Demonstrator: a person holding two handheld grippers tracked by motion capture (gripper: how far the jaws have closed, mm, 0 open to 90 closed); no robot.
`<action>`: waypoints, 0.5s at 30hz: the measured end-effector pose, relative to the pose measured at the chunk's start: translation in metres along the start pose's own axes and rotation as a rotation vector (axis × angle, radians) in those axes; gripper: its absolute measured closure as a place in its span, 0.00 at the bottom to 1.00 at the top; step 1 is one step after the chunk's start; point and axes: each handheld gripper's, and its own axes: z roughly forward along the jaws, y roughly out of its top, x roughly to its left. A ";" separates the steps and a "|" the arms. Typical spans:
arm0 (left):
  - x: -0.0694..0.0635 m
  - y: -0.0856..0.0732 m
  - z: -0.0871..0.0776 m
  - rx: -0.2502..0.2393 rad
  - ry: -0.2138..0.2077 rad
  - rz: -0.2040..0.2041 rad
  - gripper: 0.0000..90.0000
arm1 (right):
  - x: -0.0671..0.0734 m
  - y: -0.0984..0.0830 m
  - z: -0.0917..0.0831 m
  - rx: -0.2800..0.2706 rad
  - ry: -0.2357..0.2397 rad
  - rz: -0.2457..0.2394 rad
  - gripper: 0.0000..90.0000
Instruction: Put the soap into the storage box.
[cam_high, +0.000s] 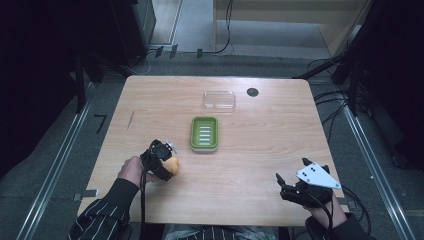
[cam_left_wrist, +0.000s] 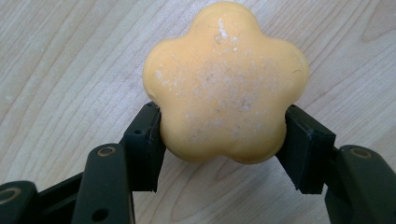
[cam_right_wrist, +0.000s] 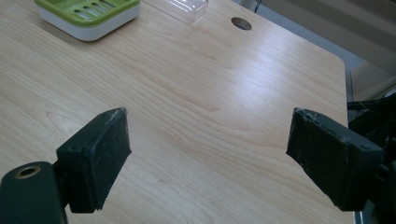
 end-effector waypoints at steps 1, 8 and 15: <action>0.000 0.000 0.000 0.000 0.000 0.002 0.44 | 0.000 0.000 0.000 -0.001 0.000 0.003 0.15; -0.003 0.003 -0.006 -0.003 -0.001 0.006 0.44 | 0.000 0.000 0.000 0.001 -0.002 0.001 0.15; -0.004 0.008 -0.014 -0.022 -0.003 0.020 0.44 | 0.000 0.000 0.000 0.003 0.000 -0.002 0.15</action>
